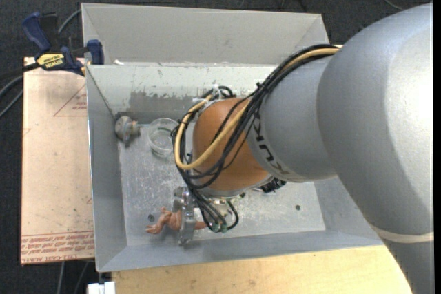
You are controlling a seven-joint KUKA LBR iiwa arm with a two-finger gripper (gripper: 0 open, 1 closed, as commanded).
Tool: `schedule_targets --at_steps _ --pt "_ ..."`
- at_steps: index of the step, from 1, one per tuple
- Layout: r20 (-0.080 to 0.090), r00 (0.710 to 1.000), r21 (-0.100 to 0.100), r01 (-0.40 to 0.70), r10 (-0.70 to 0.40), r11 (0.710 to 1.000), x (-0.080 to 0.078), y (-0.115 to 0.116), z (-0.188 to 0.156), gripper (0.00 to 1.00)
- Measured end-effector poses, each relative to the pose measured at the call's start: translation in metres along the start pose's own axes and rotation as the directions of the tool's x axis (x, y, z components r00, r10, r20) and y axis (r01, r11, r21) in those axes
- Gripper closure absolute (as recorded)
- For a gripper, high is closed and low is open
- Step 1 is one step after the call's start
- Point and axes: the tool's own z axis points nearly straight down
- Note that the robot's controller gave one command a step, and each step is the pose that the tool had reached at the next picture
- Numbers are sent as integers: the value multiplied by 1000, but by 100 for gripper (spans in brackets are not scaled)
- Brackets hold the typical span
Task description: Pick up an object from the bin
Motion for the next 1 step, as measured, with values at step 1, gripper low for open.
schedule_targets --at_steps 1 --pt "3 1000 -1 0 0 1000 0 0 -25 100"
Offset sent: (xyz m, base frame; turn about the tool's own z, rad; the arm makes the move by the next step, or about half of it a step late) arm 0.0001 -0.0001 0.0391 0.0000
